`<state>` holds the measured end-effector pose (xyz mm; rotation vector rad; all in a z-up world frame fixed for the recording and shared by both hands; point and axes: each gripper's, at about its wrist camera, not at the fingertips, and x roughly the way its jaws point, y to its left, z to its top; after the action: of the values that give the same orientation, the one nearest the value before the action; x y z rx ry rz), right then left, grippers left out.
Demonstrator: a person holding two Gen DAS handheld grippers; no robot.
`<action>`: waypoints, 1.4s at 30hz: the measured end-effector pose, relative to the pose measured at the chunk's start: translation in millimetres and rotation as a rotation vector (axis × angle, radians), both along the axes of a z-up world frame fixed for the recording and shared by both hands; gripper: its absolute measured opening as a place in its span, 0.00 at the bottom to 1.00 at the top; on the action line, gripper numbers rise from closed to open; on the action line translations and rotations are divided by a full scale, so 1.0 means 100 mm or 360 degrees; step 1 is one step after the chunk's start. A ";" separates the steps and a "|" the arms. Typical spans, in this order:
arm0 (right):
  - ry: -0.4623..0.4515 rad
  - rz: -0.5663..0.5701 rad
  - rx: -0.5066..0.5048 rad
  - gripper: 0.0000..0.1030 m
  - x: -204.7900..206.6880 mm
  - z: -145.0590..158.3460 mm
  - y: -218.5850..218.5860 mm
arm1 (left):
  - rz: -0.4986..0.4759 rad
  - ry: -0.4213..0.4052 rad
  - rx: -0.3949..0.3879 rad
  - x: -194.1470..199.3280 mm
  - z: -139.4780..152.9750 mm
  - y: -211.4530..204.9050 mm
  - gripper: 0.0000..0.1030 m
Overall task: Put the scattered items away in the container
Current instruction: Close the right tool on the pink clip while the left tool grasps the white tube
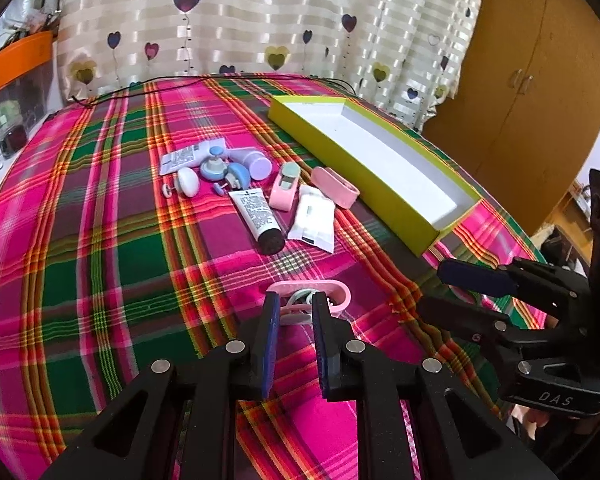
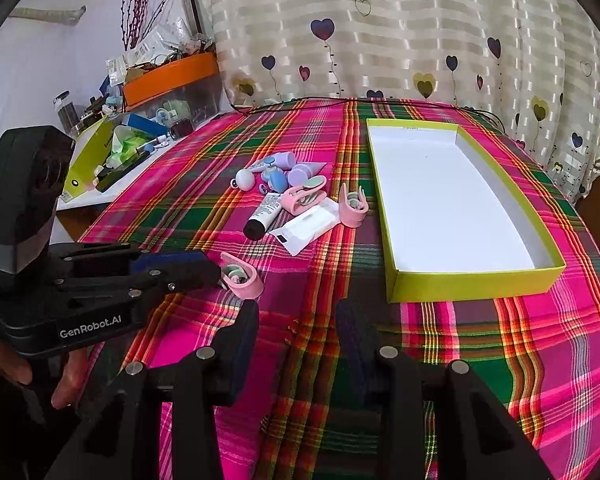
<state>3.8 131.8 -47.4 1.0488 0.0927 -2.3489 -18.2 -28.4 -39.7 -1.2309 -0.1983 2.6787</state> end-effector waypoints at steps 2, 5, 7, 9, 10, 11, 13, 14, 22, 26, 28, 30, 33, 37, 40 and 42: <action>-0.0002 0.0014 0.0007 0.39 -0.01 -0.01 -0.02 | -0.0024 0.0004 0.0000 0.00 0.00 0.01 0.16; 0.0003 0.0053 0.0027 0.39 -0.02 -0.01 -0.07 | -0.0039 0.0003 0.0020 0.00 -0.01 -0.01 0.16; 0.0013 0.0091 0.0042 0.39 -0.04 -0.01 -0.12 | -0.0025 -0.0009 0.0028 -0.01 -0.02 -0.04 0.16; 0.0016 0.0135 0.0057 0.39 -0.07 -0.02 -0.19 | -0.0002 -0.0024 0.0039 -0.03 -0.04 -0.08 0.16; 0.0016 0.0158 0.0065 0.39 -0.08 -0.03 -0.22 | 0.0006 -0.0026 0.0039 -0.03 -0.05 -0.09 0.16; 0.0009 0.0179 0.0074 0.39 -0.10 -0.05 -0.25 | 0.0014 -0.0029 0.0039 -0.04 -0.05 -0.10 0.16; -0.0005 0.0217 0.0086 0.39 -0.12 -0.08 -0.31 | 0.0030 -0.0033 0.0038 -0.06 -0.06 -0.12 0.16; -0.0011 0.0233 0.0090 0.39 -0.13 -0.09 -0.34 | 0.0036 -0.0033 0.0037 -0.06 -0.06 -0.13 0.16; -0.0024 0.0341 0.0143 0.39 -0.21 -0.15 -0.54 | 0.0090 -0.0023 0.0058 -0.10 -0.05 -0.27 0.16; -0.0039 0.0364 0.0165 0.39 -0.26 -0.18 -0.63 | 0.0118 -0.0012 0.0076 -0.10 -0.02 -0.34 0.16; -0.0052 0.0370 0.0169 0.39 -0.28 -0.21 -0.66 | 0.0130 -0.0009 0.0083 -0.10 -0.02 -0.37 0.16; -0.0056 0.0372 0.0172 0.37 -0.29 -0.21 -0.67 | 0.0141 -0.0008 0.0089 -0.11 -0.02 -0.40 0.16; -0.0064 0.0374 0.0175 0.25 -0.29 -0.21 -0.67 | 0.0151 -0.0008 0.0098 -0.11 -0.01 -0.42 0.16; -0.0080 0.0357 0.0156 0.22 -0.29 -0.21 -0.62 | 0.0150 -0.0006 0.0102 -0.13 0.00 -0.42 0.16; -0.0080 0.0325 0.0142 0.21 -0.28 -0.21 -0.57 | 0.0144 -0.0003 0.0103 -0.15 0.01 -0.41 0.16; -0.0079 0.0296 0.0134 0.21 -0.29 -0.20 -0.53 | 0.0142 0.0000 0.0102 -0.16 0.02 -0.39 0.16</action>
<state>-24.9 79.2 -67.6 1.0893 0.2612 -2.1666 -34.2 -67.6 -38.1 -1.2311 -0.3444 2.7238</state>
